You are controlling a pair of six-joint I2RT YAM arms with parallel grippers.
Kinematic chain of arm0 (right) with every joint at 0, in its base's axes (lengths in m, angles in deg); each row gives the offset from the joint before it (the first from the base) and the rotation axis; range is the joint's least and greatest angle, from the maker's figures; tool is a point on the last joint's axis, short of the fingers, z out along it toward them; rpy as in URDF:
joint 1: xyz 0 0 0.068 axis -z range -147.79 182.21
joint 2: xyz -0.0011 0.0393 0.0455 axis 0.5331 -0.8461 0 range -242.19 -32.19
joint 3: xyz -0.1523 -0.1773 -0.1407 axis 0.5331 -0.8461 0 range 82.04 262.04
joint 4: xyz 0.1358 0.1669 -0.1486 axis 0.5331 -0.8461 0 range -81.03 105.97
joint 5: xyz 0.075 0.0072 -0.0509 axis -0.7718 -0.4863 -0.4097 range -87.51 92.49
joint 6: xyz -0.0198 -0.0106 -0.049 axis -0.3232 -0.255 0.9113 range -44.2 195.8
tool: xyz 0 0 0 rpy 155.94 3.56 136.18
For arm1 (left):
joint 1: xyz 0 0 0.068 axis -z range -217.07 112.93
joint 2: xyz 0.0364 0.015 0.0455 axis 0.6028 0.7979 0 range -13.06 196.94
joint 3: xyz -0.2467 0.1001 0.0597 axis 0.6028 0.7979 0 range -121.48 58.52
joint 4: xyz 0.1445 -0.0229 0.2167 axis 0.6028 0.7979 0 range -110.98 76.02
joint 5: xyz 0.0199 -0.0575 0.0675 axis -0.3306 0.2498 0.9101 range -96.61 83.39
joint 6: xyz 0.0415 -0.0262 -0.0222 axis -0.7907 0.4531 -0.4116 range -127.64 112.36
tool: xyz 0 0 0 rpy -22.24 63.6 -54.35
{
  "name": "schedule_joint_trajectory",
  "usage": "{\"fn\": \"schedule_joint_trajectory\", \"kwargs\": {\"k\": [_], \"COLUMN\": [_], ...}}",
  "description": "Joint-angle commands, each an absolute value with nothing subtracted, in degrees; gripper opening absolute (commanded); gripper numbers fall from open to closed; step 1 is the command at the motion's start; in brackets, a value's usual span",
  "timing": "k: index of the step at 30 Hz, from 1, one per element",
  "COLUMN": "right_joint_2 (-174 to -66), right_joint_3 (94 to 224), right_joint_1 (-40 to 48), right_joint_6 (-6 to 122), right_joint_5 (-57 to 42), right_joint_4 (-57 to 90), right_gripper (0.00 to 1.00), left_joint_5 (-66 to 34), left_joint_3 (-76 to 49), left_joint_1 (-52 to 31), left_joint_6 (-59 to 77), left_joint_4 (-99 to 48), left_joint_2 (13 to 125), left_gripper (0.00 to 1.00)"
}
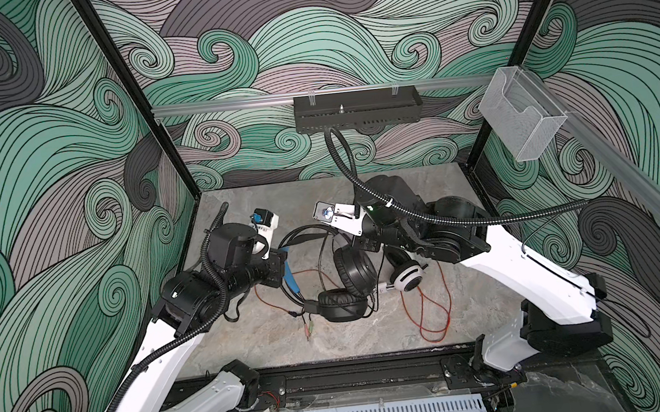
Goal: Wrap the headphones
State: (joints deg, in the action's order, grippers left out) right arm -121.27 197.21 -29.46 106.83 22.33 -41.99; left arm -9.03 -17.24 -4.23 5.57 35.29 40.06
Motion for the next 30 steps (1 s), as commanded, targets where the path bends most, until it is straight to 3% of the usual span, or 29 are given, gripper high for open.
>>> {"fn": "schedule_joint_trajectory", "kwargs": {"k": [1, 9, 15, 30], "right_joint_2": [-121.6, -122.0, -121.5, -118.2], "right_joint_3": [198.5, 197.6, 196.6, 191.0], "right_joint_1": [-28.5, -26.6, -25.5, -22.5], "right_joint_6": [104.0, 103.5, 102.8, 99.0], "right_joint_5": [19.7, 19.0, 17.3, 11.6], "right_joint_4": [-44.3, -45.3, -45.3, -40.5], "right_gripper": [0.00, 0.04, 0.18, 0.36], "left_joint_5": [-16.3, -19.8, -20.7, -20.8], "left_joint_3": [-16.8, -15.3, -14.8, -15.9], "left_joint_1": [-3.8, -3.8, -3.8, -3.8], "left_joint_6": [6.5, 8.3, 9.1, 10.7], "left_joint_4": [30.5, 28.3, 27.0, 25.9], "left_joint_2": [38.3, 36.5, 35.6, 35.1], "left_gripper": [0.00, 0.00, 0.00, 0.00]}}
